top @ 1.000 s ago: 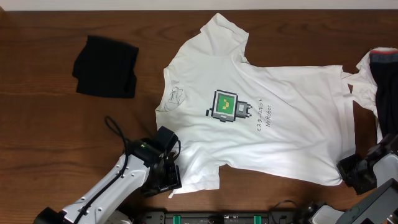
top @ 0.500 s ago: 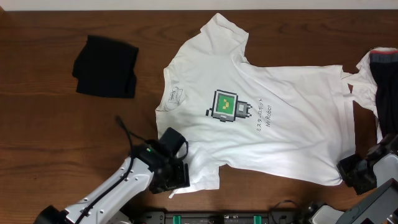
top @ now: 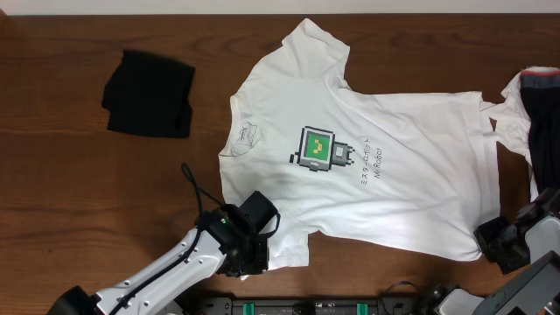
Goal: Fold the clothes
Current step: 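Move the left gripper to the shirt's lower left hem and grasp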
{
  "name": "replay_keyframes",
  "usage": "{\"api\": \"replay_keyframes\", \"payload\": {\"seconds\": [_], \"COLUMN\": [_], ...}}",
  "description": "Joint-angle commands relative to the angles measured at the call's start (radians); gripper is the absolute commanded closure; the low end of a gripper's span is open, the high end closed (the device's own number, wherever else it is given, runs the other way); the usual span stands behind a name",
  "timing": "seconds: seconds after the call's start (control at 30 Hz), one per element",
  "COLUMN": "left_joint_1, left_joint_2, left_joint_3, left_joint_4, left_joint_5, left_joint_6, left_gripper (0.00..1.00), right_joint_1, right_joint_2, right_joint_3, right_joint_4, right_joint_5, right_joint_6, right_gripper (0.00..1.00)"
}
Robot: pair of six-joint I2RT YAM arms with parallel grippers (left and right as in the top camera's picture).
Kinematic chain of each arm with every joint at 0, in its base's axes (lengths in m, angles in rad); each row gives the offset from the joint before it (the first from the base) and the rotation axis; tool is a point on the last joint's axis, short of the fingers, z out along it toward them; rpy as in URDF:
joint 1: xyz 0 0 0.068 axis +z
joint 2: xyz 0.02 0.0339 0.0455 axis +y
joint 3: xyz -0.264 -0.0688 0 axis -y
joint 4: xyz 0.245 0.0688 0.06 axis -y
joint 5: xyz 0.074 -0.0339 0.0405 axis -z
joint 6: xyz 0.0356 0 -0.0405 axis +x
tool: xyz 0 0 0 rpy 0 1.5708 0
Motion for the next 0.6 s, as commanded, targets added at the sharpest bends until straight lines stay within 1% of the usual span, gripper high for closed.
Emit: {"api": "replay_keyframes", "payload": {"seconds": [0.0,0.03,0.2,0.23,0.33,0.47,0.57], "left_joint_1": [-0.003,-0.003,-0.003,-0.003,-0.003,-0.003,-0.003], "left_joint_2": [0.008,0.008,0.008,0.008,0.008,0.008,0.009], "left_joint_3": [-0.002,-0.002,-0.002,-0.002,-0.002,-0.002,-0.002], "left_joint_4": [-0.019,-0.024,-0.049,-0.053,-0.06,-0.062,-0.063], "left_joint_5": [-0.018,-0.018,-0.057,-0.069,-0.089,-0.09,-0.09], "left_joint_6": [0.0,0.007,0.03,0.03,0.03,0.031,0.03], "left_gripper": [0.91,0.94,0.93,0.9,0.73,0.63,0.6], "right_joint_1": [-0.002,-0.002,-0.002,-0.002,-0.002,-0.002,-0.002], "right_joint_2": [0.045,0.045,0.045,0.045,0.045,0.045,0.045], "right_joint_3": [-0.043,-0.043,-0.043,-0.043,-0.043,-0.043,-0.043], "right_joint_4": [0.038,0.037,0.04,0.04,0.041,0.045,0.044], "right_joint_5": [-0.071,-0.071,-0.071,-0.071,-0.071,-0.071,-0.071], "right_joint_6": [-0.021,-0.021,-0.025,-0.025,-0.025,-0.029,-0.032], "right_gripper": [0.99,0.99,0.99,0.99,0.99,0.99,0.99]}}
